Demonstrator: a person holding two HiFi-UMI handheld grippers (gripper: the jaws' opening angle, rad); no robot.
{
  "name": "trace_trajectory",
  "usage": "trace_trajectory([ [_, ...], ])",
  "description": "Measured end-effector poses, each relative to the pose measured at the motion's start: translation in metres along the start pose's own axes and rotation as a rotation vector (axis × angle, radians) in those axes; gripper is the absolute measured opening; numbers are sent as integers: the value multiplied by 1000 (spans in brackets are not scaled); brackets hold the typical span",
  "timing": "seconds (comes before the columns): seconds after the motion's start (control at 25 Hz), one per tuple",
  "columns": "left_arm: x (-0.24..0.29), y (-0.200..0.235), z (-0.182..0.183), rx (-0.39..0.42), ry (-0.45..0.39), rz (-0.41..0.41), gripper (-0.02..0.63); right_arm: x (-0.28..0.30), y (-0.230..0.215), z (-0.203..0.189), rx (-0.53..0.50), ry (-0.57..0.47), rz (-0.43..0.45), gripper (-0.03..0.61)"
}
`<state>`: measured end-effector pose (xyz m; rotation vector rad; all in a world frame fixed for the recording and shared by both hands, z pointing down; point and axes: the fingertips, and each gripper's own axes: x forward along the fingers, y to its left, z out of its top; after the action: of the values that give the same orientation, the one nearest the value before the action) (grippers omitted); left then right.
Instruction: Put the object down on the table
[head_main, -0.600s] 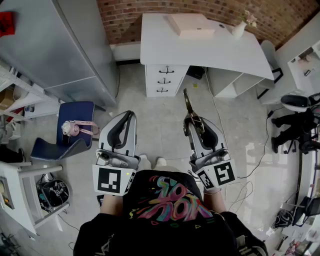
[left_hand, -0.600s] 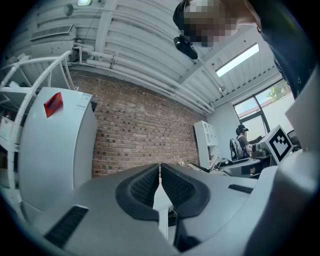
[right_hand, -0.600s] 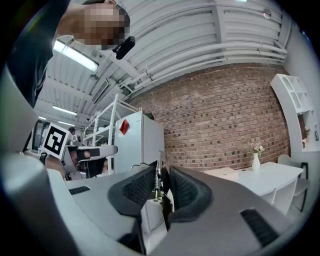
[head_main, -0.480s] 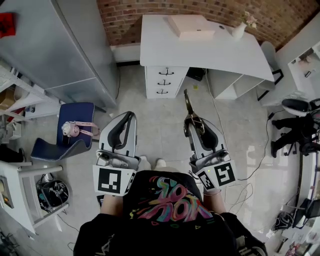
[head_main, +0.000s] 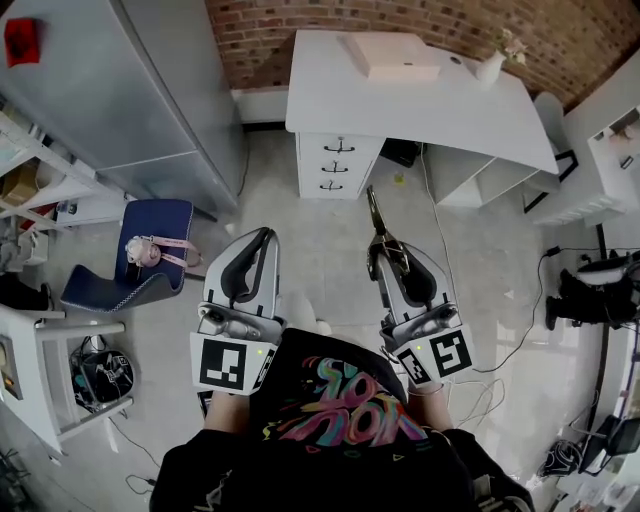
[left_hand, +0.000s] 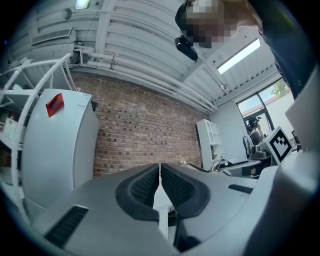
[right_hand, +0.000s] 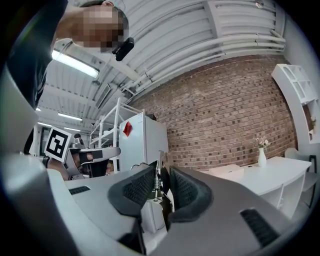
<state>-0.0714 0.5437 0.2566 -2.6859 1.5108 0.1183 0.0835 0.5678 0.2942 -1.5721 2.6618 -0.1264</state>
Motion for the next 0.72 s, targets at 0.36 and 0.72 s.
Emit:
trace_trajectory([
  [0.36, 71, 38, -25, 1, 22, 1, 34, 64, -46, -14, 23, 22, 0, 112],
  [0.72, 203, 140, -33, -7, 17, -47, 34, 201, -101, -10, 37, 46, -49, 112],
])
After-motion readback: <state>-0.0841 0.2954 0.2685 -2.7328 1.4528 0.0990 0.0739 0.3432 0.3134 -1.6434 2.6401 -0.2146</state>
